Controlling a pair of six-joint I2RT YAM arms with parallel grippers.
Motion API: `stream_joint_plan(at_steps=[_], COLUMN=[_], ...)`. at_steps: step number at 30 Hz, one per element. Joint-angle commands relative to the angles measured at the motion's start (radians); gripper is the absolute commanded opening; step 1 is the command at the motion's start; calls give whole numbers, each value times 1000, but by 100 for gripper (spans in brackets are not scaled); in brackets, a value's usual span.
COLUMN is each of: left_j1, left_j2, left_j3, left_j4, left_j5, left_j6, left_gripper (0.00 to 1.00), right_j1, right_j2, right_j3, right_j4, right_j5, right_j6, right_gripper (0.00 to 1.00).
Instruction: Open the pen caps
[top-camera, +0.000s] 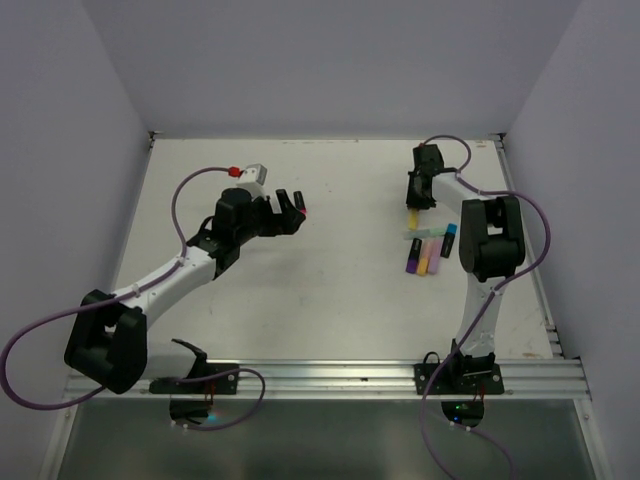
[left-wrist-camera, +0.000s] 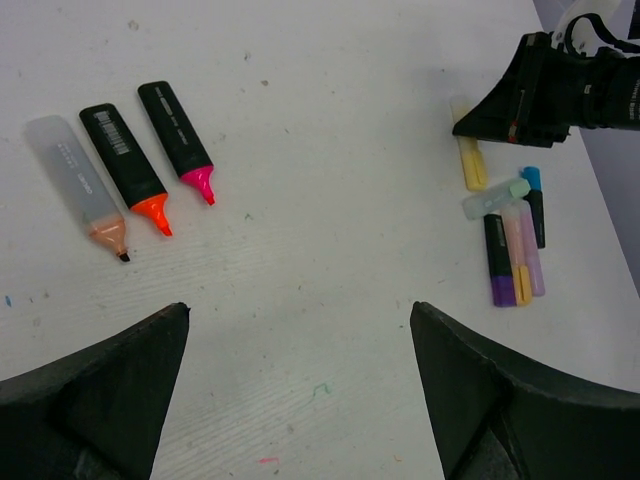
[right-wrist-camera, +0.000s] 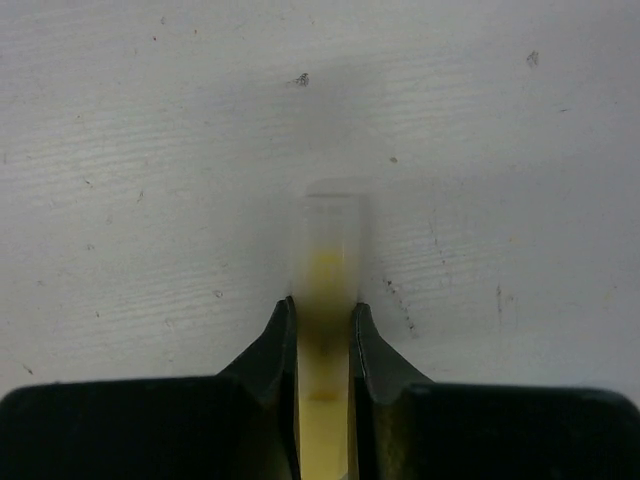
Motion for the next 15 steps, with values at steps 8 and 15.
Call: stream_joint_plan(at_steps=[8, 15], left_j1=[-14, -62], left_j2=[34, 91], left_j3=[-54, -35], left_j4=[220, 291], left_j5=[200, 234], left_j6=[-12, -35], left_gripper=[88, 84], right_j1=[118, 280], right_j2=[-261, -418], right_j3=[-50, -160], right_j4=[46, 123], right_j5=[-71, -129], right_j6=[105, 250], right_gripper=[0, 0])
